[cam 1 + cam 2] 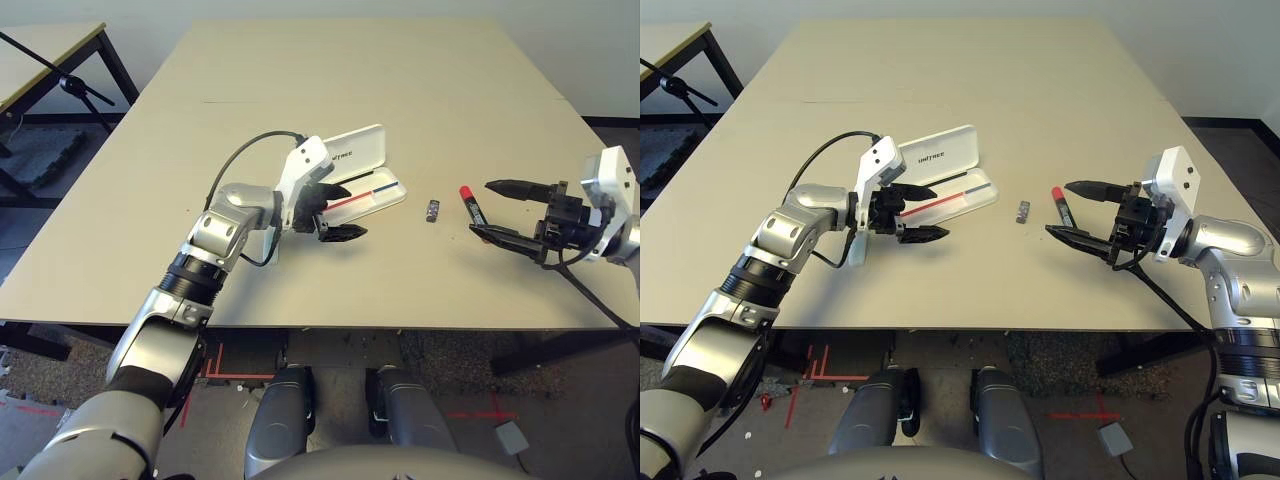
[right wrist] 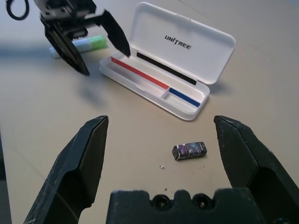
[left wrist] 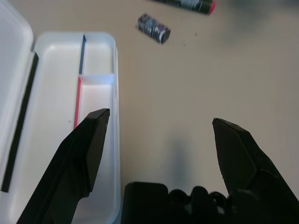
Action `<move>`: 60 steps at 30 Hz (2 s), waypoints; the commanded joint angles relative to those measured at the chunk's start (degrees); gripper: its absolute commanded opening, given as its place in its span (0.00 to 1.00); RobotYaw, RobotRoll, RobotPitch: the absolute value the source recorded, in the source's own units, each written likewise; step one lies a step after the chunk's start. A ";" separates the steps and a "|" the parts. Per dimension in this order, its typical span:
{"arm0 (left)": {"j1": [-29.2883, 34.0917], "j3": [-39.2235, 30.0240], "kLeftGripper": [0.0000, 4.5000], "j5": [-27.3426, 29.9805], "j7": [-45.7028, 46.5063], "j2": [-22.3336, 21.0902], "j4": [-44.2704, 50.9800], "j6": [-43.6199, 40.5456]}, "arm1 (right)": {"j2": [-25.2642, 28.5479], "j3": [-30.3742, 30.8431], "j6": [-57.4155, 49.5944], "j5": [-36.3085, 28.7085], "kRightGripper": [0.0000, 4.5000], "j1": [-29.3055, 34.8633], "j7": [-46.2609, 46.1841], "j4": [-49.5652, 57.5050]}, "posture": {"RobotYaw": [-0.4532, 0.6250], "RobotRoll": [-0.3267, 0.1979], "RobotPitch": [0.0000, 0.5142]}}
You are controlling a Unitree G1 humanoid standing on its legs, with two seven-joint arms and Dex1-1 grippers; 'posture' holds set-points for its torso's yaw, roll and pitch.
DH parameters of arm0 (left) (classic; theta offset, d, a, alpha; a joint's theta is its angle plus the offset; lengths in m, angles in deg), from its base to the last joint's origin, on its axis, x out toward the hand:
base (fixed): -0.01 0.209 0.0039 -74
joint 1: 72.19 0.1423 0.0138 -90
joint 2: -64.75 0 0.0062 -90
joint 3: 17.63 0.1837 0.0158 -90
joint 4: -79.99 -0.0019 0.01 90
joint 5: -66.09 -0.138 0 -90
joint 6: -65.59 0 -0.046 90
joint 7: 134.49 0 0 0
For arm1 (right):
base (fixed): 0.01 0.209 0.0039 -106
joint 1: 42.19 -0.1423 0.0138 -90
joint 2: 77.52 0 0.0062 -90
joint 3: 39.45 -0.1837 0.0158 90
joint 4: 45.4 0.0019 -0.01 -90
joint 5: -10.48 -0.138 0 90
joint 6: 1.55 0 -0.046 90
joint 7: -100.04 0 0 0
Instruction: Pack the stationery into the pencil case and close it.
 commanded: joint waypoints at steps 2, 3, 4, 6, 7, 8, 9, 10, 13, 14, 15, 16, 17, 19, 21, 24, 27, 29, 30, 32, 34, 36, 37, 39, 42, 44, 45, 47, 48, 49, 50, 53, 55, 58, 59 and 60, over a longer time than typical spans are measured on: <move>-0.33 3.61 0.99 -4.69 0.89 0.48 -2.91 -0.54 | 0.55 -0.89 -0.44 -0.27 1.00 0.55 -0.94 1.68 | 0.53 0.62 0.19; -0.36 3.81 0.99 -5.23 1.26 0.79 -3.45 -0.60 | 0.50 -1.00 -0.41 -0.30 1.00 0.63 -1.16 1.85 | 0.53 0.62 0.19; -0.61 3.93 0.99 -5.88 1.83 1.11 -4.22 -0.78 | 0.46 -1.01 -0.47 -0.34 1.00 0.62 -1.32 2.00 | 0.52 0.62 0.19; -1.17 3.93 0.99 -6.90 2.87 1.84 -5.81 -0.70 | 0.33 -1.00 -0.65 -0.53 1.00 0.74 -1.66 2.42 | 0.52 0.62 0.19; -1.48 3.72 0.99 -7.23 3.37 2.27 -6.59 -0.57 | 0.25 -0.98 -0.73 -0.64 1.00 0.86 -1.83 2.69 | 0.52 0.62 0.19; -1.83 3.32 0.99 -7.41 3.80 2.71 -7.39 -0.25 | 0.17 -0.97 -0.83 -0.75 1.00 1.01 -2.00 2.99 | 0.52 0.62 0.19; -2.24 2.96 0.99 -7.60 4.23 3.06 -8.19 0.07 | 0.09 -0.97 -0.90 -0.83 1.00 1.10 -2.16 3.20 | 0.52 0.62 0.19; -2.61 2.65 0.99 -7.71 4.54 3.33 -8.83 0.28 | 0.02 -1.00 -0.99 -0.92 1.00 1.16 -2.28 3.35 | 0.52 0.62 0.19; -3.38 1.93 0.99 -7.32 4.17 3.77 -9.86 0.65 | -0.18 -1.12 -1.22 -1.18 1.00 1.27 -2.67 3.57 | 0.52 0.62 0.18; -3.55 1.73 0.99 -7.22 4.11 3.89 -10.08 0.49 | -0.20 -1.15 -1.25 -1.23 1.00 1.28 -2.73 3.55 | 0.52 0.62 0.18; -3.65 1.76 0.99 -7.36 3.91 3.88 -10.30 0.62 | -0.23 -1.16 -1.18 -1.20 1.00 1.24 -2.83 3.48 | 0.52 0.62 0.18; -3.69 1.80 0.99 -7.51 3.76 3.90 -10.48 0.75 | -0.27 -1.19 -1.05 -1.18 1.00 1.20 -2.95 3.36 | 0.52 0.62 0.18; -3.71 1.86 0.99 -7.59 3.54 3.93 -10.65 0.75 | -0.29 -1.18 -0.95 -1.18 1.00 1.10 -3.06 3.25 | 0.52 0.62 0.18; -3.58 2.08 0.96 -7.79 3.19 3.91 -10.89 0.70 | -0.33 -1.13 -0.74 -1.12 1.00 0.88 -3.29 3.08 | 0.52 0.62 0.18; -3.58 2.22 0.86 -7.94 2.99 3.98 -11.15 0.40 | -0.33 -1.15 -0.44 -0.95 1.00 0.69 -3.55 2.84 | 0.51 0.62 0.17; -3.67 2.56 0.60 -8.45 2.66 4.02 -11.64 0.23 | -0.33 -1.17 -0.11 -0.71 1.00 0.46 -3.89 2.33 | 0.51 0.62 0.17; -3.52 2.72 0.33 -9.02 2.47 4.05 -11.92 0.39 | -0.44 -1.06 -0.04 -0.75 1.00 0.56 -4.01 2.28 | 0.51 0.62 0.17; -3.50 2.86 0.15 -9.56 2.46 3.95 -12.13 1.01 | -0.46 -1.07 -0.01 -0.79 1.00 0.65 -4.10 2.24 | 0.51 0.62 0.16; -3.53 2.90 0.07 -9.82 2.52 3.92 -12.26 1.46 | -0.45 -1.11 0.05 -0.79 1.00 0.68 -4.11 2.17 | 0.51 0.62 0.16; -3.57 2.95 0.01 -10.31 2.39 3.81 -12.39 2.67 | -0.36 -1.22 0.07 -0.82 1.00 0.82 -4.11 2.09 | 0.51 0.62 0.16; -3.58 3.05 0.01 -10.80 1.98 3.57 -12.33 4.33 | -0.25 -1.36 0.13 -0.86 1.00 0.95 -4.09 1.97 | 0.51 0.62 0.16; -3.47 2.95 0.01 -10.79 1.04 3.11 -11.52 6.42 | 0.06 -1.70 -0.13 -1.20 1.00 1.37 -3.77 2.01 | 0.51 0.62 0.16; -3.42 2.97 0.01 -10.76 0.39 2.77 -10.89 6.80 | 0.34 -1.87 -0.38 -1.56 1.00 1.76 -3.25 2.19 | 0.51 0.62 0.16; -3.16 2.96 0.01 -10.58 -1.10 2.11 -9.65 7.92 | 0.83 -2.16 -1.44 -2.58 1.00 2.54 -2.29 2.85 | 0.51 0.62 0.16; -2.43 2.81 0.01 -9.92 -3.61 0.98 -7.26 9.06 | 1.91 -2.57 -3.34 -4.02 1.00 3.78 -0.87 3.69 | 0.51 0.62 0.16; -1.81 2.72 0.01 -9.61 -5.07 0.17 -5.63 9.30 | 2.67 -2.77 -4.23 -4.62 1.00 4.46 -0.11 3.97 | 0.51 0.62 0.16; -1.45 2.64 0.01 -9.59 -5.46 -0.20 -4.81 9.00 | 3.03 -2.93 -4.66 -4.89 1.00 4.79 0.23 4.12 | 0.51 0.62 0.16; 0.19 2.69 0.01 -8.63 -8.46 -1.80 -1.87 9.86 | 3.66 -3.59 -5.55 -5.50 1.00 5.76 0.97 4.67 | 0.51 0.62 0.17; 0.76 2.78 0.01 -8.54 -9.26 -2.37 -0.82 9.89 | 3.89 -3.79 -5.88 -5.71 1.00 6.10 1.23 4.88 | 0.51 0.62 0.17; 1.49 2.75 0.01 -7.96 -10.52 -2.91 0.31 10.07 | 4.20 -3.94 -6.26 -5.94 1.00 6.53 1.58 5.13 | 0.51 0.62 0.17; 1.89 2.70 0.01 -7.65 -11.19 -3.15 0.91 10.07 | 4.41 -3.98 -6.49 -6.08 1.00 6.74 1.81 5.20 | 0.51 0.62 0.17; 3.93 3.10 0.01 -6.95 -14.01 -4.77 3.95 9.34 | 5.17 -4.18 -7.39 -6.64 1.00 7.66 2.64 5.83 | 0.51 0.62 0.17; 4.83 3.24 0.01 -6.69 -14.76 -5.10 5.12 9.51 | 5.70 -4.03 -7.99 -6.67 1.00 7.99 2.95 5.85 | 0.51 0.62 0.17; 5.89 3.32 0.01 -5.87 -15.90 -5.01 6.84 8.99 | 5.85 -3.89 -8.40 -7.01 1.00 8.17 3.25 6.02 | 0.52 0.62 0.17; 6.22 3.37 0.01 -5.75 -15.98 -4.89 7.24 9.09 | 5.79 -3.86 -8.50 -7.07 1.00 8.15 3.25 6.13 | 0.52 0.62 0.17; 6.44 3.37 0.01 -5.73 -15.80 -4.72 7.38 8.94 | 5.72 -3.83 -8.61 -7.13 1.00 8.12 3.28 6.21 | 0.52 0.62 0.17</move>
